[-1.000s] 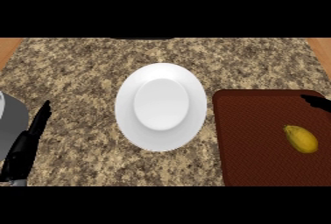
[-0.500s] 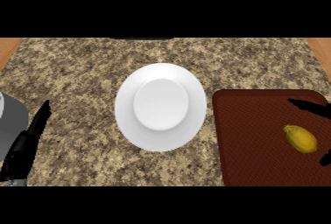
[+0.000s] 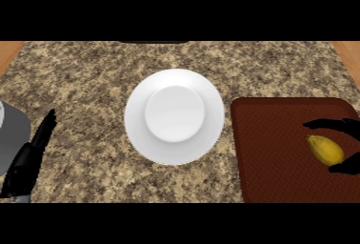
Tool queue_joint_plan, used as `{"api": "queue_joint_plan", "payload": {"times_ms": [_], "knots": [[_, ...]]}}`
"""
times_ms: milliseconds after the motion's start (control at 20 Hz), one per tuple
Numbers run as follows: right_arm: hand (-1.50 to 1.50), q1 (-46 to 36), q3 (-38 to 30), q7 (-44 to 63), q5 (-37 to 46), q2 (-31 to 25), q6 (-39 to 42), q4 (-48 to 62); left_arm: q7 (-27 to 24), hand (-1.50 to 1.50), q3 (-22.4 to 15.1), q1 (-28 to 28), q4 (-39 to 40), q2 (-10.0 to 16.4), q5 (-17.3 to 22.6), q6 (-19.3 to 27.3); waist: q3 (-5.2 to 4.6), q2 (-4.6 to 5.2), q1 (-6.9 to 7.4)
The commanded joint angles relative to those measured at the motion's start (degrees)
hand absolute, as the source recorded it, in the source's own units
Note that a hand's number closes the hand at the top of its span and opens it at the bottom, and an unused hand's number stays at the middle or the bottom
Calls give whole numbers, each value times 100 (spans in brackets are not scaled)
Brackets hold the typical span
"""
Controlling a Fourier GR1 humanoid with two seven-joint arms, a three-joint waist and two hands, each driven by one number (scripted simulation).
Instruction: Pick the lemon from the tray and place it in the plate
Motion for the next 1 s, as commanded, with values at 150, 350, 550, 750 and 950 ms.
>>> {"api": "queue_joint_plan", "payload": {"times_ms": [150,350,550,750,950], "knots": [[150,-290,-27,-649,-9,268,187,463,-140,0,202,47,32,79,8,-187,7,13,27],[150,107,-49,-485,-125,247,142,-175,270,0,179,261,-523,-7,46,-263,4,-16,-40],[150,-980,16,-729,476,417,-573,1068,-65,0,119,-201,253,-220,-243,-102,10,29,57],[150,-1953,381,246,1224,437,-1690,744,100,0,-70,-419,-48,-191,-243,-194,27,133,444],[150,-2656,330,452,1625,657,-2690,1150,65,0,-129,-613,168,-237,-311,-197,30,204,513]]}}
